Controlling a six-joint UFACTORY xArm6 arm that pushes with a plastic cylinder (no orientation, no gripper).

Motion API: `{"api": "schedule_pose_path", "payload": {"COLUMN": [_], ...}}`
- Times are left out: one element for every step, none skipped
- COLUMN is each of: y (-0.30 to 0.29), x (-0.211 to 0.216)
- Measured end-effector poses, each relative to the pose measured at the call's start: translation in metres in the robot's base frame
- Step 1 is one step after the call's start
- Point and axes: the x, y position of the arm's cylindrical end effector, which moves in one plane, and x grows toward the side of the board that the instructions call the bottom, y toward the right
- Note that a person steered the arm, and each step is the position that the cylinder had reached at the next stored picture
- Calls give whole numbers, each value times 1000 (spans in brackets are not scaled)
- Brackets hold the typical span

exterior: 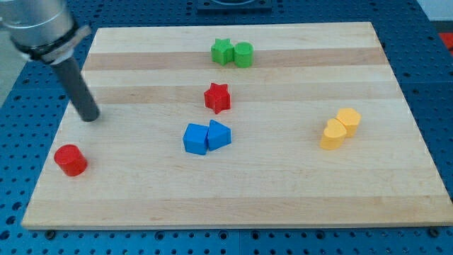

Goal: Move the red circle to the left side of the red star

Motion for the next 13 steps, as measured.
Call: {"api": "schedule_pose_path", "payload": {"y": [-28, -40, -40, -40, -40, -40, -40, -28, 0, 22, 44, 47, 23], "x": [25, 35, 37, 52, 68, 93, 135, 125, 98, 95, 82, 60, 58]}}
